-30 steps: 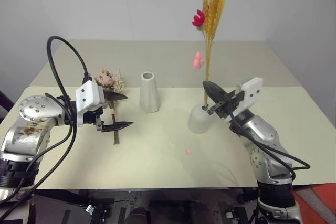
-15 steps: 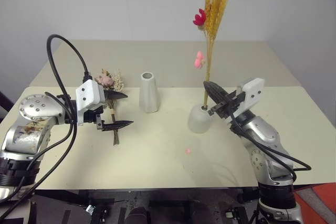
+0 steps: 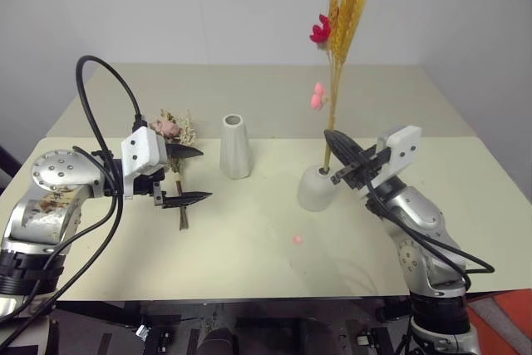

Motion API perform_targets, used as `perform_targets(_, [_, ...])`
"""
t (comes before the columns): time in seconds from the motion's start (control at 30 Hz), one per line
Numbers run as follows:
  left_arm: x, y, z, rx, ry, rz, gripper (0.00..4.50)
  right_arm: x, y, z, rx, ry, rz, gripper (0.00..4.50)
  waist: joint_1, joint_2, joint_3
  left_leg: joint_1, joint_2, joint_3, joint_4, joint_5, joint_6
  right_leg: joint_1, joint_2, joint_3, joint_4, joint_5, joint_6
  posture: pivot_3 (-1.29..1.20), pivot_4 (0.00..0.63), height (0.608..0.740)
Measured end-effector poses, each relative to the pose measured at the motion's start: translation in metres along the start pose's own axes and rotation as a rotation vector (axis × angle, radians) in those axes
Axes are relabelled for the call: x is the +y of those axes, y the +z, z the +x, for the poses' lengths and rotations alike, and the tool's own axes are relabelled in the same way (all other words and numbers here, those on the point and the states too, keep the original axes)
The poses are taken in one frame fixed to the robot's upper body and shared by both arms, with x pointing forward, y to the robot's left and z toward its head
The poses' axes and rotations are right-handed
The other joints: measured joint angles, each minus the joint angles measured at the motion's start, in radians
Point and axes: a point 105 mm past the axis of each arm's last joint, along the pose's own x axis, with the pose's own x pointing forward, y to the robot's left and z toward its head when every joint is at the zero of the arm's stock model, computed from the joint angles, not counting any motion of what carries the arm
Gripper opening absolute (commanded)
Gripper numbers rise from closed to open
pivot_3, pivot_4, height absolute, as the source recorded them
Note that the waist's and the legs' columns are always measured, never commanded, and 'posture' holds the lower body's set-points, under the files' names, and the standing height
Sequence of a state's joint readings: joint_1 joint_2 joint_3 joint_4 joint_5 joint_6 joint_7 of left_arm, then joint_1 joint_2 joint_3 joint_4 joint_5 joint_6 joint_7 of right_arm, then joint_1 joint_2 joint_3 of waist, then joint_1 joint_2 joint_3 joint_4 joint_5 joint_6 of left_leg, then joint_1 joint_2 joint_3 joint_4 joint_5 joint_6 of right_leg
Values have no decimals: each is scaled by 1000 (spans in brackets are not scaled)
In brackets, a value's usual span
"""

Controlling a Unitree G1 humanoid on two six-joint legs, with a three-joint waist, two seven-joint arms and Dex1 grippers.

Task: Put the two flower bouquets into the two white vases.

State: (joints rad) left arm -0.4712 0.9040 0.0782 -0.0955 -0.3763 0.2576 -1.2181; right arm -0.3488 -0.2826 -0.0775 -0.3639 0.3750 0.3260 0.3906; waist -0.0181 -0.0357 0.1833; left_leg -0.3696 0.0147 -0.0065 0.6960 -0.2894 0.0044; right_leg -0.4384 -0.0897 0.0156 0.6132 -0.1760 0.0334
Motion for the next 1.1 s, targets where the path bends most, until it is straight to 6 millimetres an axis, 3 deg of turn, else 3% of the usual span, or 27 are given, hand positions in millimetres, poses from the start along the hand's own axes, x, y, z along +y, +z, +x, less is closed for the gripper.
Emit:
perform_targets(0.4, [0,0,0,1,0,0,4500,-1,-6,3,-24,-28,-1,32,0,0,0,0,0,0,0,0,0,0,0,0,0,0,0,0,150,740])
perform_targets(0.53, [0,0,0,1,0,0,4500,-4,-20,4,25,-48,7,32,0,0,0,0,0,0,0,0,0,0,0,0,0,0,0,0,150,740])
perform_targets(1.1, [0,0,1,0,0,0,4500,-5,-24,0,38,-62,17,32,0,0,0,0,0,0,0,0,0,0,0,0,0,0,0,0,150,740])
